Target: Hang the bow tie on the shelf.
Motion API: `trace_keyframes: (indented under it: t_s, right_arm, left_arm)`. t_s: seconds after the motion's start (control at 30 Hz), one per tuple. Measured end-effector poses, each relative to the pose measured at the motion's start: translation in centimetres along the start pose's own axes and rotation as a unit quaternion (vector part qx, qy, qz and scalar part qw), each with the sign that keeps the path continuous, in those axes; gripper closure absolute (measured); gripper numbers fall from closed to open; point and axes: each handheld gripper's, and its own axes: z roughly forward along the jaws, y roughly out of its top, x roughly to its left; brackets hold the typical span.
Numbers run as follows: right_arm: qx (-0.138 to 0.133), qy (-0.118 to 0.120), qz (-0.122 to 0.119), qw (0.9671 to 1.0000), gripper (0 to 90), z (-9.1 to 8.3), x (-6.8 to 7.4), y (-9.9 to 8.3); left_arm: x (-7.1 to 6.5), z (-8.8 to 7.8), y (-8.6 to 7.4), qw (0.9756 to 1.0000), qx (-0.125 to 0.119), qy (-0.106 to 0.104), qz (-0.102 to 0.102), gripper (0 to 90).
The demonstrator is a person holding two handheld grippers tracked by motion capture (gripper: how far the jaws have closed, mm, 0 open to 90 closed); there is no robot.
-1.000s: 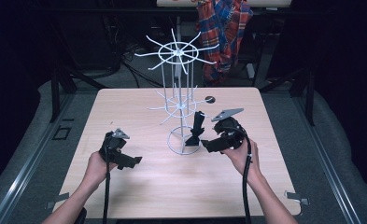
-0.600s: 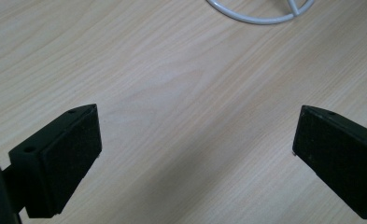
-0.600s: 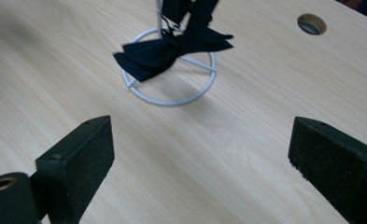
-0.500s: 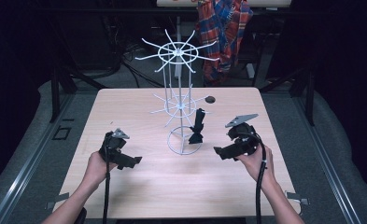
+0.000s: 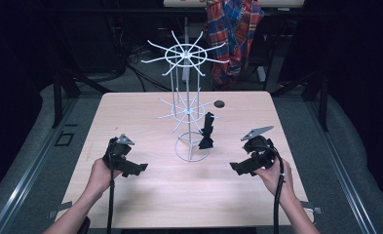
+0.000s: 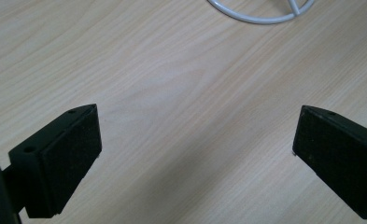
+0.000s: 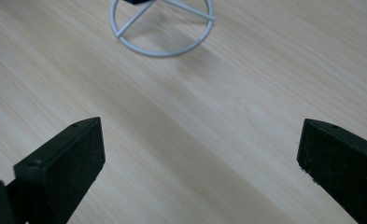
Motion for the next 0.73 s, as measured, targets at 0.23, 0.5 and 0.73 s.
trace_keyframes:
  t_s: [0.23,0.5,0.73]
  right_arm:
    - [0.034,0.019,0.008,0.9992,0.5,0.8,-0.7,-2.2]
    - [0.073,0.025,-0.006,0.997,0.9,2.1,-1.0,-2.8]
    - [0.093,0.032,-0.022,0.9949,1.4,2.8,-0.8,-2.9]
  left_arm:
    - [-0.1,0.0,0.0,1.0,0.001,0.0,0.001,1.3]
    - [-0.1,0.1,0.0,1.0,0.005,0.002,0.0,1.3]
    - [-0.2,0.2,0.1,1.0,0.007,-0.001,0.005,1.3]
